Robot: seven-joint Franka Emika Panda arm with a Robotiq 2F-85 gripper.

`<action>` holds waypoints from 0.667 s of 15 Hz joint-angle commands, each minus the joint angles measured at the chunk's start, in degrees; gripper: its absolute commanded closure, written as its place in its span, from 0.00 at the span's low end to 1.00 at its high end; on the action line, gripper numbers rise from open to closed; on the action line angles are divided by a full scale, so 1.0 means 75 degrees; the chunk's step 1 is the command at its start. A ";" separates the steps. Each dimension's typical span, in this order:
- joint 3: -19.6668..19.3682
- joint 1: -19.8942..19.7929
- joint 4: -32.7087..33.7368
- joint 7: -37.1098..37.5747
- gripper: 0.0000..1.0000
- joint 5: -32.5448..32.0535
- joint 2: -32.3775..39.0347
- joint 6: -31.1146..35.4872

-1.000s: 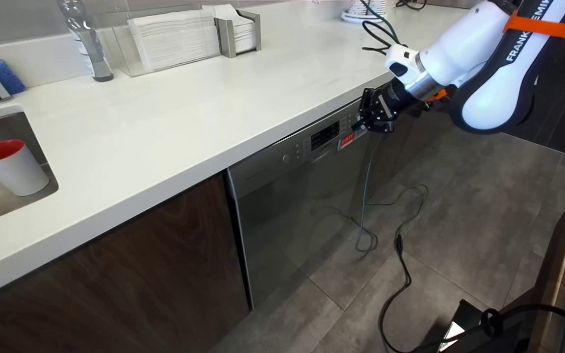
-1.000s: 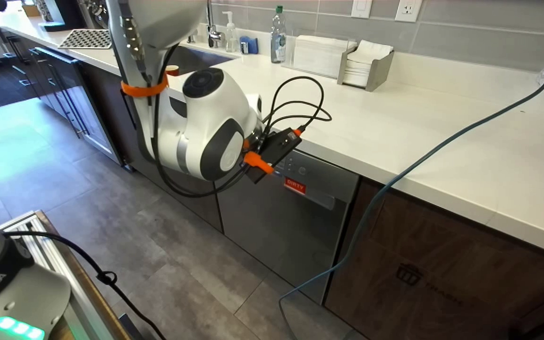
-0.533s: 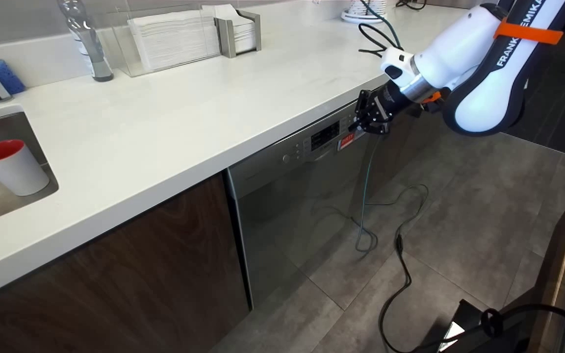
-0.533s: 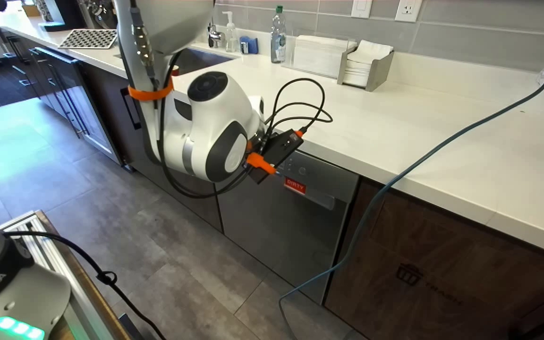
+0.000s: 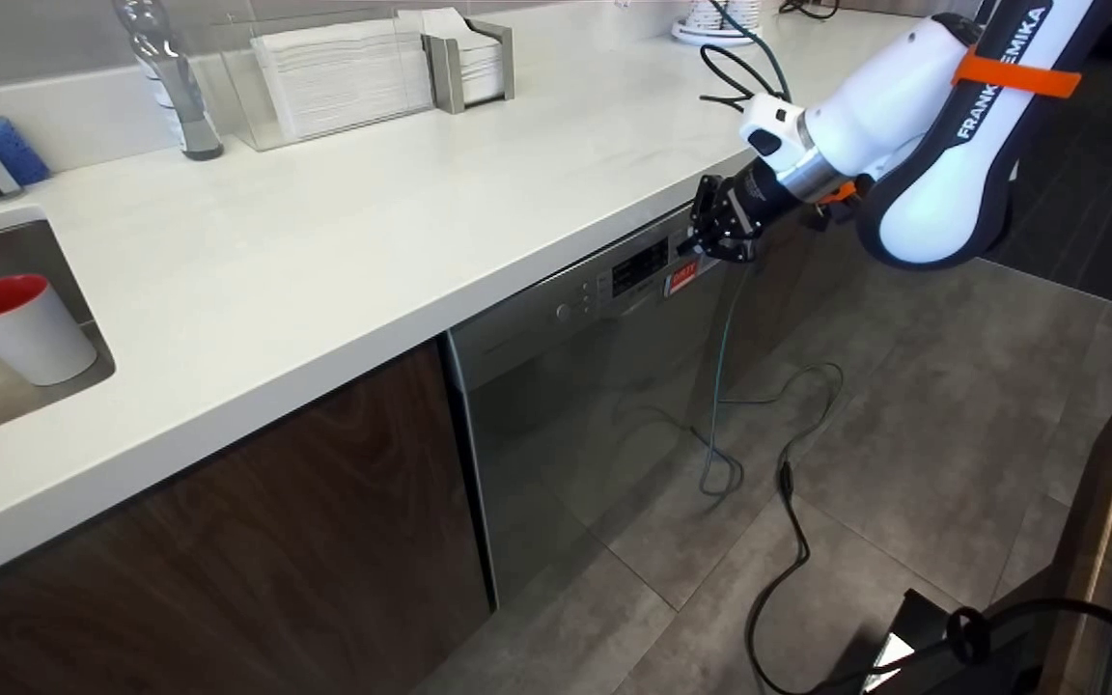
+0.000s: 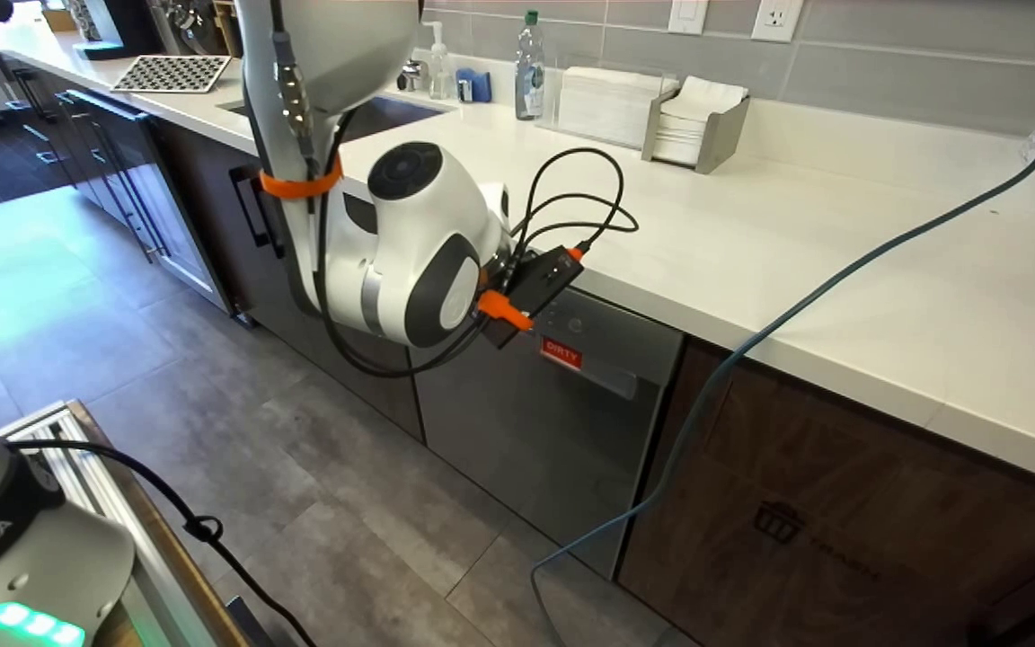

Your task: Press the button on the oven

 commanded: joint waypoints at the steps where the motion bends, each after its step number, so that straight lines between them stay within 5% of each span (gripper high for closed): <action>1: -0.0240 0.0191 0.0236 0.0249 1.00 -0.0121 0.0228 0.0223; 10: -0.0308 0.0247 0.0325 0.0385 1.00 -0.0113 0.0319 0.0236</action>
